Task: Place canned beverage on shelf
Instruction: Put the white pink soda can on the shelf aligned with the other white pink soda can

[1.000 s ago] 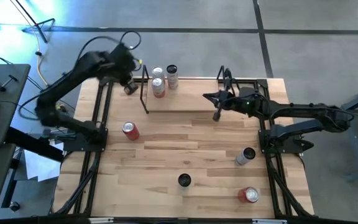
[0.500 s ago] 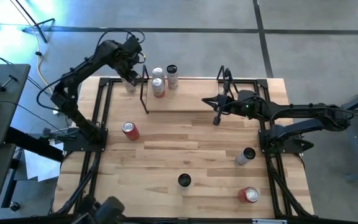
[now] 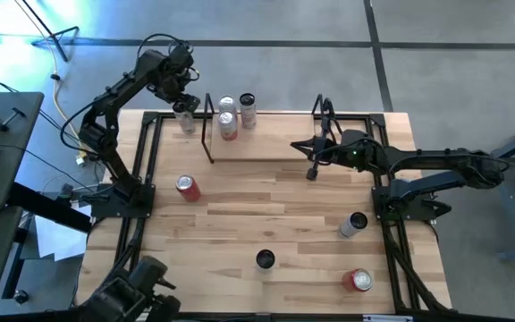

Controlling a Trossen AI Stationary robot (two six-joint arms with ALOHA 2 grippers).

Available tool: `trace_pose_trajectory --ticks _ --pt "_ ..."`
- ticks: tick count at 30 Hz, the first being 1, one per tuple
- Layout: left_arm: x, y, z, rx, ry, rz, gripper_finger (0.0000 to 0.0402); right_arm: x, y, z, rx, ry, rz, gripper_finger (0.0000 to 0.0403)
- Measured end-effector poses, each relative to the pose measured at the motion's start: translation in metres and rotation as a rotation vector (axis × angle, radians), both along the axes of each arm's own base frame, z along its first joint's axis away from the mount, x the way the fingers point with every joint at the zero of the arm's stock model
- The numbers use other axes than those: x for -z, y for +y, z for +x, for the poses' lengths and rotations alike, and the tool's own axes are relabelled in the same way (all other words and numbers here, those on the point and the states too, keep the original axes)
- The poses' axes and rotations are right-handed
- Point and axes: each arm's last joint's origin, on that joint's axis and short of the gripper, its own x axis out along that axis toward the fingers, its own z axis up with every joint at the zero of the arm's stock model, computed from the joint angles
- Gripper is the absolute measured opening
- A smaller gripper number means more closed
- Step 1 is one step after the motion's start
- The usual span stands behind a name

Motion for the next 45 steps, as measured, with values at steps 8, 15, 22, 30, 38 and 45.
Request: trace_pose_trajectory --ticks 8,15,22,30,38,45 --pt "0.007 0.01 -0.003 -0.029 -0.025 -0.005 0.0267 0.0 0.0 0.0 0.001 0.005 0.001 0.0" --pt "0.012 0.015 -0.001 -0.031 -0.042 -0.014 0.0266 0.0 0.0 0.0 0.001 0.004 0.001 0.0" --pt "0.011 0.015 -0.001 -0.02 -0.039 -0.008 0.0266 0.001 0.0 0.0 0.001 0.004 0.001 0.0" --pt "0.002 0.006 -0.006 -0.017 -0.039 -0.011 0.0266 0.0 0.0 0.0 0.001 0.003 0.001 0.0" --pt "0.003 0.004 -0.006 -0.051 -0.053 -0.043 0.0266 0.0 0.0 0.0 0.001 0.003 0.001 0.0" --pt "0.003 0.003 -0.004 -0.056 -0.093 -0.06 0.0266 0.0 0.0 0.0 0.001 0.003 0.001 0.0"
